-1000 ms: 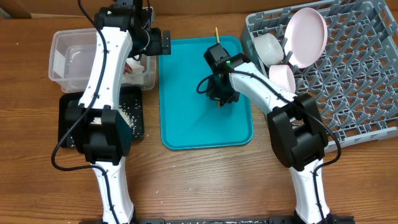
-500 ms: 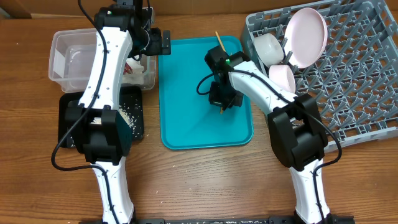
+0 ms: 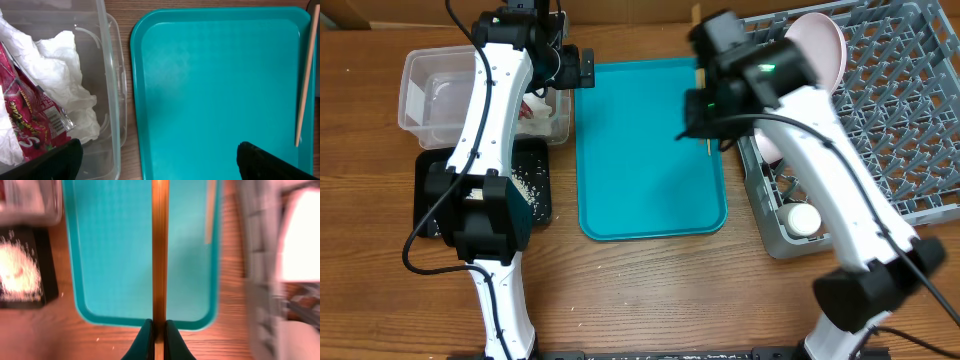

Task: Sort waste into correct bins and load items into the dishwasher
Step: 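Carry the chopstick into the rack, release, return right gripper to tray, then grasp the remaining wooden chopstick with the right gripper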

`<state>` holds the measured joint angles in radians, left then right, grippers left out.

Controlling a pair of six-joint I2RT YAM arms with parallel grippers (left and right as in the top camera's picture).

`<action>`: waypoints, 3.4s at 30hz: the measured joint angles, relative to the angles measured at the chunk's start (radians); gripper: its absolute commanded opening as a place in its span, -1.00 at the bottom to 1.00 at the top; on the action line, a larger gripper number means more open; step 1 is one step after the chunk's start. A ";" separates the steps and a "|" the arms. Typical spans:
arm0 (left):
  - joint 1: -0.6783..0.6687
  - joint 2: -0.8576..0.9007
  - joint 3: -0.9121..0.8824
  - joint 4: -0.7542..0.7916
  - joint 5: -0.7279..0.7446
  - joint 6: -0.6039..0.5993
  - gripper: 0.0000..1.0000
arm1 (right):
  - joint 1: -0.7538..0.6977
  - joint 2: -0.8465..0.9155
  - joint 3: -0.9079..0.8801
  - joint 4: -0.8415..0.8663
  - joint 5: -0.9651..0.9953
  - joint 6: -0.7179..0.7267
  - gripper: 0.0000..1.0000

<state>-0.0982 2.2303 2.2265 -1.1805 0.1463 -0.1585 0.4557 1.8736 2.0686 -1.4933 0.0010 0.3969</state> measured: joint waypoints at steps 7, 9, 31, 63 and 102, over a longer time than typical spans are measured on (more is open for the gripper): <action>0.000 0.000 0.000 0.000 0.000 0.000 1.00 | -0.217 -0.042 -0.013 -0.061 0.117 0.195 -0.92; 0.000 0.000 0.000 0.000 0.000 0.000 1.00 | -0.277 -0.042 -0.047 -0.064 0.146 0.274 -0.93; 0.000 0.000 0.000 0.000 0.000 0.000 1.00 | -0.370 -0.040 -0.409 0.065 0.192 0.482 0.08; 0.000 0.000 0.000 0.000 0.000 0.000 1.00 | -0.064 0.421 -0.092 0.491 0.190 -0.317 0.52; 0.000 0.000 0.000 0.000 0.000 0.000 1.00 | -0.064 0.489 -0.118 0.525 0.137 -0.345 0.25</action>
<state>-0.0982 2.2303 2.2265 -1.1801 0.1463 -0.1585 0.3916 2.3631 1.9503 -0.9680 0.1375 0.0521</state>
